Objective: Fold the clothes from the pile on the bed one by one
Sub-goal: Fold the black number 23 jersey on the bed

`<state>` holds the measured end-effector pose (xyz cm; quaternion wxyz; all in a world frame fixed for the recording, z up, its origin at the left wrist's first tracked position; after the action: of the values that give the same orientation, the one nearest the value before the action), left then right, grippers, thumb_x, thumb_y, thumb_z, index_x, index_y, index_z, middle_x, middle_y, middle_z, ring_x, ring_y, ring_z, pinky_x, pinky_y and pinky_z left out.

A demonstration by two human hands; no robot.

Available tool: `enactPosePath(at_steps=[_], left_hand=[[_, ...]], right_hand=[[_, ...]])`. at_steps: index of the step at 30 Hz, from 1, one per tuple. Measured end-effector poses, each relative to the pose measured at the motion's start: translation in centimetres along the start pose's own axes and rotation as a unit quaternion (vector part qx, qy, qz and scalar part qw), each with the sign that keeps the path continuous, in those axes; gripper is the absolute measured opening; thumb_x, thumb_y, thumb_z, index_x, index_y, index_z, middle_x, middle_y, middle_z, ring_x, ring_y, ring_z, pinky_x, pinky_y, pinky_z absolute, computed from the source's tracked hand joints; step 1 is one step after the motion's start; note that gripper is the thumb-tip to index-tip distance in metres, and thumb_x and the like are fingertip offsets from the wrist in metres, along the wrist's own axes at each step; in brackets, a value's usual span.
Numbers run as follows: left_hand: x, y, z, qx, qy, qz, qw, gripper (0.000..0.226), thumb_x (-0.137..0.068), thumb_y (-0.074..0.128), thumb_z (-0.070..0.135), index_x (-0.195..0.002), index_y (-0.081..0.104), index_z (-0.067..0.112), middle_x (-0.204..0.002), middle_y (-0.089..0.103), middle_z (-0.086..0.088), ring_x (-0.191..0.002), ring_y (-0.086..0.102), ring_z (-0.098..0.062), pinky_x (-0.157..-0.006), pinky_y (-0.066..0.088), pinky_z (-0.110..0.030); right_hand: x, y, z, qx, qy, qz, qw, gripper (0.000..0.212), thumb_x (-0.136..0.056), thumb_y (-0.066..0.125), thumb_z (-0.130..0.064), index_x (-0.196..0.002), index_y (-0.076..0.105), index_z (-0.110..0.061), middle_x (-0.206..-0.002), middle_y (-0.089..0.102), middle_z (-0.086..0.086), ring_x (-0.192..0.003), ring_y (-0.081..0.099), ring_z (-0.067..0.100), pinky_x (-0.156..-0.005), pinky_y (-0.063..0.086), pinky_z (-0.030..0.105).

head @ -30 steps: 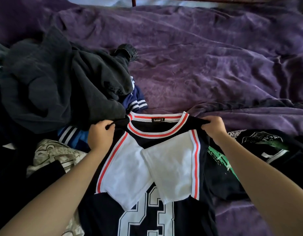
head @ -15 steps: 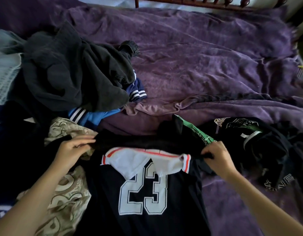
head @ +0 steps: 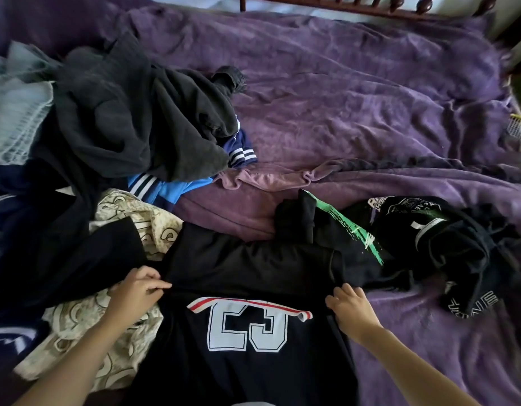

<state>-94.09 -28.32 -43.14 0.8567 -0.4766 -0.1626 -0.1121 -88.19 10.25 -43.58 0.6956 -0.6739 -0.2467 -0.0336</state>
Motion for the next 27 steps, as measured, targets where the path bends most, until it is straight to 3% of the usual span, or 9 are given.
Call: enactPosePath(at_steps=[4,6,8,11,14,17,21,24,27], left_hand=[[-0.6,1.3,1.1,-0.153,0.02,-0.074,0.985,0.029,-0.077,0.069,0.007,-0.093,0.076,0.03,-0.102,0.057,0.0,-0.103,0.052,-0.023,-0.082,0.035,-0.034],[-1.9,-0.1,2.5,-0.111,0.02,-0.021,0.993,0.031,-0.075,0.069,0.004,-0.097,0.076,0.024,-0.102,0.06,-0.006,-0.103,0.052,-0.028,-0.085,0.037,-0.037],[-3.4,-2.5,4.3,-0.053,0.007,0.076,0.996,0.021,-0.077,0.069,0.006,-0.096,0.075,0.013,-0.097,0.062,-0.015,-0.097,0.056,-0.037,-0.081,0.043,-0.044],[-6.7,-2.5,4.9,-0.032,-0.087,0.077,0.993,0.033,-0.089,0.059,0.034,-0.108,0.065,0.008,-0.103,0.065,-0.015,-0.1,0.058,-0.037,-0.078,0.046,-0.04],[-9.1,0.0,4.7,-0.043,-0.157,-0.002,0.987,0.044,-0.091,0.054,0.042,-0.12,0.056,0.009,-0.114,0.063,-0.013,-0.108,0.056,-0.034,-0.079,0.041,-0.036],[-10.5,0.6,4.1,0.008,-0.162,0.015,0.987,0.036,-0.091,0.058,0.024,-0.122,0.055,0.006,-0.117,0.062,-0.014,-0.109,0.057,-0.033,-0.087,0.043,-0.037],[-10.7,-1.5,1.6,0.127,-0.182,0.119,0.968,0.02,-0.086,0.06,0.003,-0.104,0.067,0.001,-0.108,0.068,-0.016,-0.104,0.061,-0.032,-0.091,0.044,-0.034],[-9.8,-3.5,-1.4,0.196,-0.214,0.183,0.939,0.017,-0.084,0.061,0.001,-0.098,0.07,0.003,-0.102,0.07,-0.015,-0.1,0.063,-0.029,-0.087,0.043,-0.03],[-9.6,-4.3,-2.0,0.205,-0.208,0.193,0.937,0.017,-0.084,0.062,0.001,-0.098,0.07,0.002,-0.102,0.07,-0.014,-0.099,0.063,-0.027,-0.084,0.041,-0.026]], right_hand=[[-0.4,1.0,1.1,-0.038,0.045,-0.076,0.995,0.043,-0.075,0.067,-0.055,-0.1,0.068,-0.02,-0.099,0.062,0.001,-0.102,0.056,0.021,-0.087,0.039,0.031],[-1.0,-1.5,3.2,-0.165,0.158,0.053,0.972,0.034,-0.081,0.07,-0.04,-0.096,0.068,-0.009,-0.094,0.063,0.01,-0.096,0.058,0.031,-0.08,0.043,0.038],[-1.0,-2.9,6.3,-0.288,0.313,0.138,0.894,0.033,-0.085,0.068,-0.029,-0.104,0.063,-0.004,-0.102,0.06,0.017,-0.1,0.054,0.036,-0.081,0.043,0.04],[-2.3,-0.2,8.3,-0.469,0.446,0.064,0.759,0.043,-0.091,0.056,-0.035,-0.123,0.051,-0.006,-0.12,0.056,0.013,-0.114,0.05,0.031,-0.089,0.038,0.033],[-3.7,0.1,8.6,-0.48,0.445,0.044,0.755,0.038,-0.093,0.054,-0.026,-0.126,0.052,-0.007,-0.124,0.059,0.011,-0.117,0.052,0.029,-0.09,0.038,0.03],[-4.1,0.6,9.5,-0.543,0.449,0.084,0.705,0.035,-0.09,0.06,-0.012,-0.125,0.058,-0.007,-0.115,0.064,0.012,-0.103,0.061,0.025,-0.089,0.045,0.03],[-2.2,1.9,10.9,-0.663,0.486,0.149,0.549,0.017,-0.088,0.06,-0.005,-0.101,0.068,-0.013,-0.068,0.057,-0.003,-0.039,0.05,-0.002,-0.041,0.039,0.007],[0.7,1.6,13.5,-0.669,0.535,0.289,0.427,0.019,-0.088,0.057,0.002,-0.103,0.068,-0.004,-0.052,0.062,-0.015,-0.06,0.053,0.002,-0.059,0.044,0.011],[0.3,0.7,13.8,-0.653,0.529,0.284,0.462,0.027,-0.09,0.054,0.001,-0.115,0.063,-0.001,-0.071,0.067,-0.006,-0.063,0.047,0.004,-0.064,0.04,0.015]])
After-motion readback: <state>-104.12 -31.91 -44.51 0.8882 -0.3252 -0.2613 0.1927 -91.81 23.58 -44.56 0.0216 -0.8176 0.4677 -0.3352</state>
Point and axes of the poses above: each hand's wrist, its own x-axis away from the middle knuckle, its own y-axis out of the palm, z = x × y, the point moved 10 cm from there along -x, towards the middle knuckle
